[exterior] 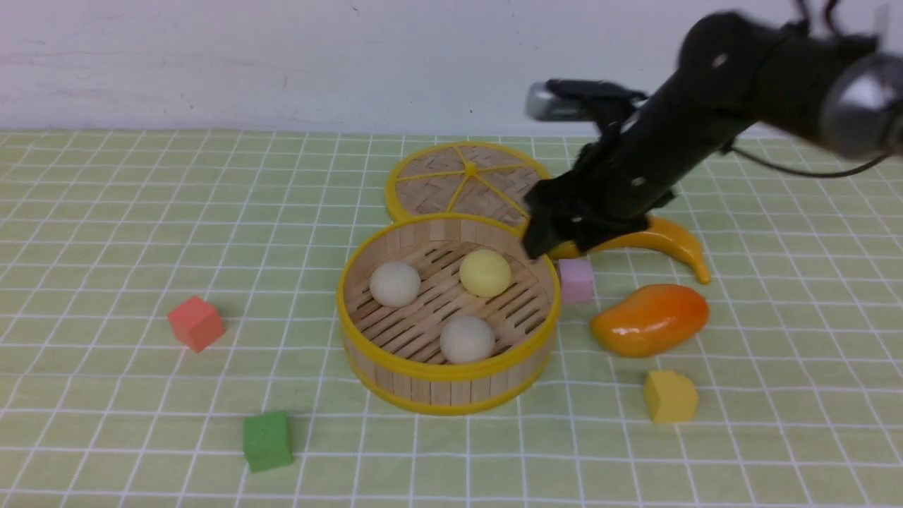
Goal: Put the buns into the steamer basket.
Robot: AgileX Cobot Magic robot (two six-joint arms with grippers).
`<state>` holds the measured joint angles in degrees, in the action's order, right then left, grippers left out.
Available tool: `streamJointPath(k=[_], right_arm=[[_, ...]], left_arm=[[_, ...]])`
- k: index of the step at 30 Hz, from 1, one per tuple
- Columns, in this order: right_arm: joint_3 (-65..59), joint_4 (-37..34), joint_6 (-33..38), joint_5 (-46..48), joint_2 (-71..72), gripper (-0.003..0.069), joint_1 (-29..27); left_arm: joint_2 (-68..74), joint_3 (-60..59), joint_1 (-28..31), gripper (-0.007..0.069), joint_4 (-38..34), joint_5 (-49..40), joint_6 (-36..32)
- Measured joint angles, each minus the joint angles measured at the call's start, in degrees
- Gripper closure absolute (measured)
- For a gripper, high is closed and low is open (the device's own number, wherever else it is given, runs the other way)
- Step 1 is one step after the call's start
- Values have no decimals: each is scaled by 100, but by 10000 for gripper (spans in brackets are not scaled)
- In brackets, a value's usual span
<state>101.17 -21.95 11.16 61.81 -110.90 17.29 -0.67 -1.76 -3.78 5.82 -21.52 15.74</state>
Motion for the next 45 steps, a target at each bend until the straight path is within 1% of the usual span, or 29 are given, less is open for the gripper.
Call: streamJointPath(k=[1,2,3,6,7,8,9,12,15,16,17,18,19,20,21,22,24,29,33,37,39,42,44,45], right_arm=[[0,19,-23,77,37,150,-17],[0,173,-210,527,299,153,-131],[-5,279,-338,667,445,158,-195],[-369,660,-932,811,1176,195,-295],[-449,696,-995,820,1293,206,-300],[-861,829,-1218,856,1867,242,-300],[-913,833,-1218,856,1935,246,-300],[-2081,849,-1336,874,3323,377,-300],[-3087,1080,-1336,928,4560,523,-300],[-3160,1102,-1336,935,4652,534,-300],[-3669,1235,-1336,936,5304,620,-300],[-4038,1273,-1338,864,5785,655,-300],[-4404,1284,-1338,694,6273,671,-300],[-4889,1284,-1338,355,6955,678,-300],[-4955,1279,-1338,302,7052,678,-300],[-5385,1270,-1350,-26,7710,678,-300],[-5914,1197,-1386,-333,8516,678,-300],[-6861,830,-1379,-655,9864,678,-300],[-7194,466,-1523,-908,10818,676,-300],[-7199,43,-1632,-961,11189,673,-295],[-7199,11,-1632,-969,11177,671,-295],[-7285,250,-1637,-1111,11090,669,-295],[-7454,556,-1644,-1327,11063,668,-295],[-7620,825,-1644,-1557,11044,668,-295]], left_arm=[[0,0,0,387,0,0,0],[0,0,0,387,0,0,0],[0,0,0,387,0,0,0],[0,0,0,387,0,-6,0],[0,0,0,387,0,-6,0],[0,0,0,387,0,-6,0],[0,0,0,387,0,-6,0],[0,0,0,387,0,-6,0],[0,0,0,387,0,-6,0],[0,0,0,387,0,-6,0],[0,0,0,387,0,-6,0],[0,0,0,387,0,-6,0],[0,0,0,387,0,-6,0],[0,0,0,387,0,-6,0],[0,0,0,387,0,-6,0],[0,0,0,387,0,-6,0],[0,0,0,387,0,-6,0],[0,0,0,387,0,-6,0],[0,0,0,387,0,-6,0],[0,0,0,387,10,-13,0],[0,0,0,387,8,-25,0],[0,0,0,387,8,-25,0],[0,0,0,387,8,-36,0],[0,0,0,387,8,-43,0]])
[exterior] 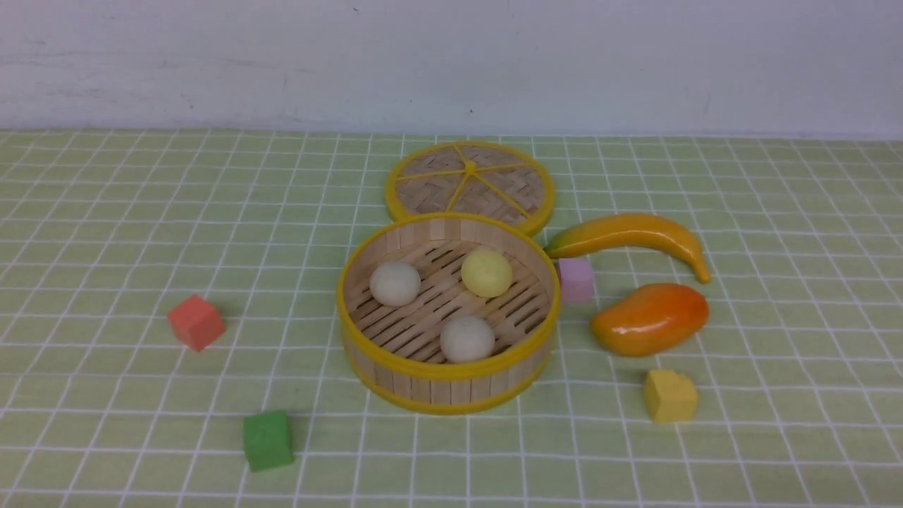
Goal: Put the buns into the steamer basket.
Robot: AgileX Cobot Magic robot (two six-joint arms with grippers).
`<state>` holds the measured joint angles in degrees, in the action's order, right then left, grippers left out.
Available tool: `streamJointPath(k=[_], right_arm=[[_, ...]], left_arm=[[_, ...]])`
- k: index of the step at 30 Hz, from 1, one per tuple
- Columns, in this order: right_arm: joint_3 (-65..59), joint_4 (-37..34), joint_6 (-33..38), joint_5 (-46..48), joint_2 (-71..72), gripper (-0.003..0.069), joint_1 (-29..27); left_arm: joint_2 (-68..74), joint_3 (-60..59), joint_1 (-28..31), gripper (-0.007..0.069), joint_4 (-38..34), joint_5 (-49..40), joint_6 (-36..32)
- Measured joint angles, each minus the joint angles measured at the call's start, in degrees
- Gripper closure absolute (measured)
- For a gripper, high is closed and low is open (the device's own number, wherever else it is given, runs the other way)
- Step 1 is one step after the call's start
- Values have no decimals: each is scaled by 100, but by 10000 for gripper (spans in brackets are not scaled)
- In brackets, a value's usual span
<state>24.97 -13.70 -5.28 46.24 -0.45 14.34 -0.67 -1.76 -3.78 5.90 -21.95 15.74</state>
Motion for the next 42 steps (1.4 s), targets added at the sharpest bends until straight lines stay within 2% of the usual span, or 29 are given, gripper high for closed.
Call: streamJointPath(k=[1,2,6,9,11,16,21,24,29,42], right_arm=[[0,0,0,-44,0,668,0],[-257,347,-4,-470,-13,666,0],[-887,899,-4,-1426,15,664,-149],[-1294,1004,-4,-1887,72,660,-453],[-1783,980,-6,-2156,106,658,-850],[-2548,731,-18,-2169,107,655,-1550],[-2559,718,-13,-2190,107,648,-1863],[-2559,831,-13,-2234,107,645,-1910],[-2578,1460,-13,-2318,107,640,-1943],[-2595,1580,-13,-2380,107,636,-1943]], left_arm=[[0,0,0,387,0,0,0],[0,0,0,387,0,1,0],[0,0,0,387,0,1,0],[0,0,0,387,0,-5,0],[0,0,0,387,0,-5,0],[0,0,0,387,0,0,0],[0,0,0,387,0,-5,0],[0,0,0,387,0,-5,0],[0,0,0,387,4,-5,0],[0,0,0,386,4,-5,0]])
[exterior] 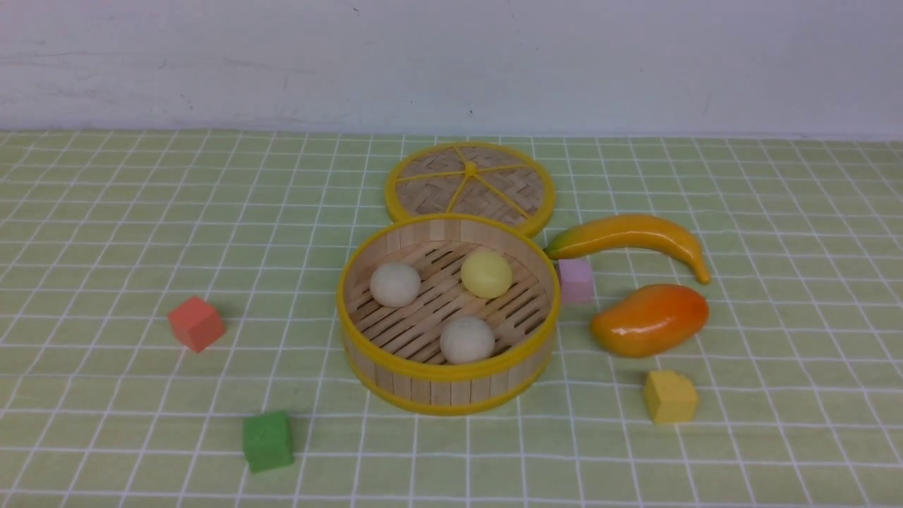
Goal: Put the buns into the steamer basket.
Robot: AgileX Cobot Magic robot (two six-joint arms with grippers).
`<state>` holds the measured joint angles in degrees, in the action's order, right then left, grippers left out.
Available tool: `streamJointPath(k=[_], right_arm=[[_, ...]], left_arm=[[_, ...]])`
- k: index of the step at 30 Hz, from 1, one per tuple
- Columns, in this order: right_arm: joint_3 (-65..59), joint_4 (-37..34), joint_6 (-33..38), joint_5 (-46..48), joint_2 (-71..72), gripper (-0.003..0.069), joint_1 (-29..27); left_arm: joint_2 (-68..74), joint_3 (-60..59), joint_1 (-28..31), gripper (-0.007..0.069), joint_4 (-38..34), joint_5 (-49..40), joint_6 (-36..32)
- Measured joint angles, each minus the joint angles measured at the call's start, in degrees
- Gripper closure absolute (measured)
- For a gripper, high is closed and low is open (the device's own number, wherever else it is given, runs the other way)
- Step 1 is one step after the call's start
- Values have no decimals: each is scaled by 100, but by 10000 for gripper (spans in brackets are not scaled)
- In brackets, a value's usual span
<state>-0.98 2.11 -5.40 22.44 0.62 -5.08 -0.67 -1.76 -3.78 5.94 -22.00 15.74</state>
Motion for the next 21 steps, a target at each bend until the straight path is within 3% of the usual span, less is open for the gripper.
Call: streamJointPath(k=[21], right_arm=[[0,0,0,-5,0,606,0]], left_arm=[[0,0,0,386,0,0,0]])
